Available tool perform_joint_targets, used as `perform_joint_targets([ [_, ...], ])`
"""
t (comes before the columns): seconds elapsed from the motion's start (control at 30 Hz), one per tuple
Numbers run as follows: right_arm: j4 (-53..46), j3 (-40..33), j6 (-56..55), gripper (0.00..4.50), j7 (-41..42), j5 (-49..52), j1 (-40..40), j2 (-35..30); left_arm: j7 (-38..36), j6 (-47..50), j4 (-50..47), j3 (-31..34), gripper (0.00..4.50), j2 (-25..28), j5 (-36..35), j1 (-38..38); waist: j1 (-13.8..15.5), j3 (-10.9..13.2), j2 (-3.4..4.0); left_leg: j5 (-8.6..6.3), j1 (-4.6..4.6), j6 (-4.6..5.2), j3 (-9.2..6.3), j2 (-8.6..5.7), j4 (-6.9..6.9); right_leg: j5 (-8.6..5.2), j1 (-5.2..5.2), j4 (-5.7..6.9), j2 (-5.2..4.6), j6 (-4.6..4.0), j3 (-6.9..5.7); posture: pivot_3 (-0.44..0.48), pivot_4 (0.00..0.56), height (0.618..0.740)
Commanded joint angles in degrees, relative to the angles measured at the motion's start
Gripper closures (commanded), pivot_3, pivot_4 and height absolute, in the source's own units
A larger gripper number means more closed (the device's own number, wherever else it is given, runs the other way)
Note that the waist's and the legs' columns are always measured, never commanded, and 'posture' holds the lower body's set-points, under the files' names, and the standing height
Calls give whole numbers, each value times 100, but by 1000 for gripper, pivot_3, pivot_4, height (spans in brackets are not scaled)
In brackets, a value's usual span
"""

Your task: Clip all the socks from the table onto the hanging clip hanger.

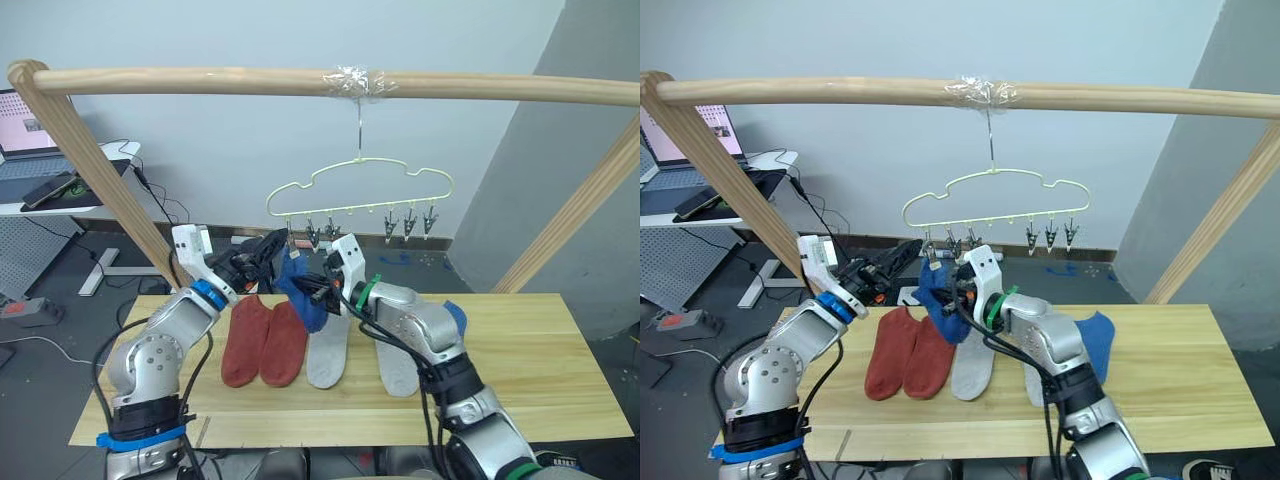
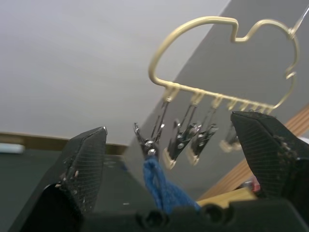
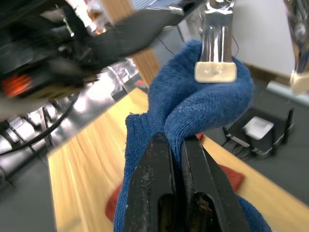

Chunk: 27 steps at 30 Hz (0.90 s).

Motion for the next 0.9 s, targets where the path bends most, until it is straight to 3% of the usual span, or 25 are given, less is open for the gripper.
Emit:
perform_joint_targets([
  [0.03,288,-220,-198,3747,25,119,-177,143,-152,-436,-361,-171,0,115,421,-16,40,3,2,0,-1,0,0,-1,0,0,0,0,0,-1,0,10,88,740],
  [0.2,251,134,-460,1899,330,-205,6,-262,-178,-824,-566,-501,0,69,938,133,81,4,4,-1,-2,0,1,-1,-2,0,-1,-4,0,-1,0,12,88,740],
  [0.37,-69,29,-501,121,324,-257,453,-737,-187,-1100,-857,-873,0,-4,1356,456,91,6,7,-1,-2,-1,1,1,-7,-2,-2,-4,0,-4,0,2,89,740],
  [0.7,-1703,-196,-864,52,528,-428,1265,-2211,-380,-2035,-329,-1842,0,-258,2585,438,111,28,18,-1,-4,-1,9,1,-5,-19,-1,-7,0,23,2,-40,99,740],
  [0.9,-2841,-559,-593,0,628,-147,1733,-2853,-215,-2686,263,-1998,1738,-768,3086,114,87,52,10,-2,-10,-1,9,2,-5,-20,-1,-16,0,26,2,-80,104,740],
])
